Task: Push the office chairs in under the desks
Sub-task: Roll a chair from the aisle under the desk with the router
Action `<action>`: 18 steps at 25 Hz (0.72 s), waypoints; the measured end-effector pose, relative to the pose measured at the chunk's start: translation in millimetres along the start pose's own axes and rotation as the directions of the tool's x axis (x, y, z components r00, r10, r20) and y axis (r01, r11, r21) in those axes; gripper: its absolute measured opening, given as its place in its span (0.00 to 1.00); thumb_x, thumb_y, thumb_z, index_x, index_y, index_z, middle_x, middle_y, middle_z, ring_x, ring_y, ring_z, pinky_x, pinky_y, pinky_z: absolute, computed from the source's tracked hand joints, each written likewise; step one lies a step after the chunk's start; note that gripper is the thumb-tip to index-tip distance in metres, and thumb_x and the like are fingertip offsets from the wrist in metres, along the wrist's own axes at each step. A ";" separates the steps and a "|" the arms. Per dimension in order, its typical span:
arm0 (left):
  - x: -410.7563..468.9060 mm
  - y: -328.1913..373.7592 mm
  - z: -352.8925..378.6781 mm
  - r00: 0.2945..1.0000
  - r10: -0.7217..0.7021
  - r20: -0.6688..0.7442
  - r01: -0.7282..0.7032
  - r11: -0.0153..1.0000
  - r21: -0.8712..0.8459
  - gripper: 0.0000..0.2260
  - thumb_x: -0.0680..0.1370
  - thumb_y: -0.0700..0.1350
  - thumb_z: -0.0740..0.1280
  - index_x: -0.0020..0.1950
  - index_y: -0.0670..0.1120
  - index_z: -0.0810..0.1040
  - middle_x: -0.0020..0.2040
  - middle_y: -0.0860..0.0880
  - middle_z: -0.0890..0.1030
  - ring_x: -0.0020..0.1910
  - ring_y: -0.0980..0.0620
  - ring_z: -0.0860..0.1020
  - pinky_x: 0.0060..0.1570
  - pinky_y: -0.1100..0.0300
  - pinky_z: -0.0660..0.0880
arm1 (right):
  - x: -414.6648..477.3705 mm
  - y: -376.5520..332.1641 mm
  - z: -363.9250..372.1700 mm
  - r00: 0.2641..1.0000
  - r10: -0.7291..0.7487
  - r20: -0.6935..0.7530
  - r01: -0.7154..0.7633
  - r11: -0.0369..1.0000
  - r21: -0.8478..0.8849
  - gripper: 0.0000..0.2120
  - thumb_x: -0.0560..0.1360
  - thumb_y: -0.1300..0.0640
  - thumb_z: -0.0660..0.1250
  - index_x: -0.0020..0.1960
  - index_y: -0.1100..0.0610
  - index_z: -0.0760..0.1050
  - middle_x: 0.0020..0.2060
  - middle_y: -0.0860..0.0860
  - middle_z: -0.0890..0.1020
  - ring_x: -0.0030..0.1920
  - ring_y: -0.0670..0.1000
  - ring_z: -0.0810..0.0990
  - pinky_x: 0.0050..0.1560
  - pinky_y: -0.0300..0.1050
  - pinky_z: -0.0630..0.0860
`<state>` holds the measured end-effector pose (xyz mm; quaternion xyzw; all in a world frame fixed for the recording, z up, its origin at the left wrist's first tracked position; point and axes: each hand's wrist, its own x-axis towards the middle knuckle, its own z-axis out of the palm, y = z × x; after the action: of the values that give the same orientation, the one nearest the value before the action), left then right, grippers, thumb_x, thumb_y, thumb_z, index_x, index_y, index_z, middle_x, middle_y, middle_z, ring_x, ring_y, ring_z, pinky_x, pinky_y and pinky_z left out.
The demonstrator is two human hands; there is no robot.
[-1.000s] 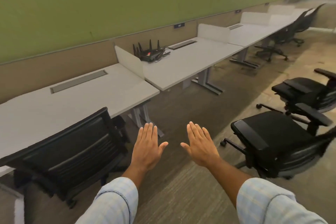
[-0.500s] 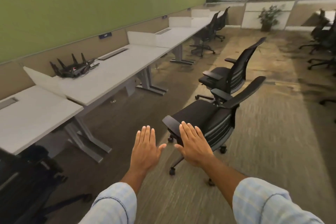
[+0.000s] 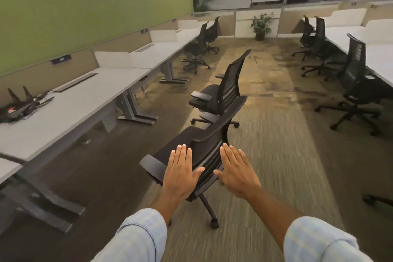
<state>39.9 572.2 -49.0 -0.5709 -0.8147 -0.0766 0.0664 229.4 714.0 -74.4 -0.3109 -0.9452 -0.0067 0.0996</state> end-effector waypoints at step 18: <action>178.8 67.6 43.6 0.996 -0.084 -0.004 0.084 0.996 0.005 0.33 0.87 0.64 0.44 0.82 0.43 0.63 0.81 0.42 0.70 0.82 0.43 0.65 0.80 0.41 0.64 | 183.8 169.2 7.7 0.986 -0.156 0.052 0.159 0.986 -0.045 0.39 0.85 0.33 0.38 0.86 0.58 0.44 0.86 0.55 0.48 0.85 0.54 0.42 0.80 0.51 0.33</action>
<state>41.9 768.2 -53.4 -0.5361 -0.8379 -0.0785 0.0661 183.1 958.8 -55.0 -0.2376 -0.9685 -0.0303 0.0680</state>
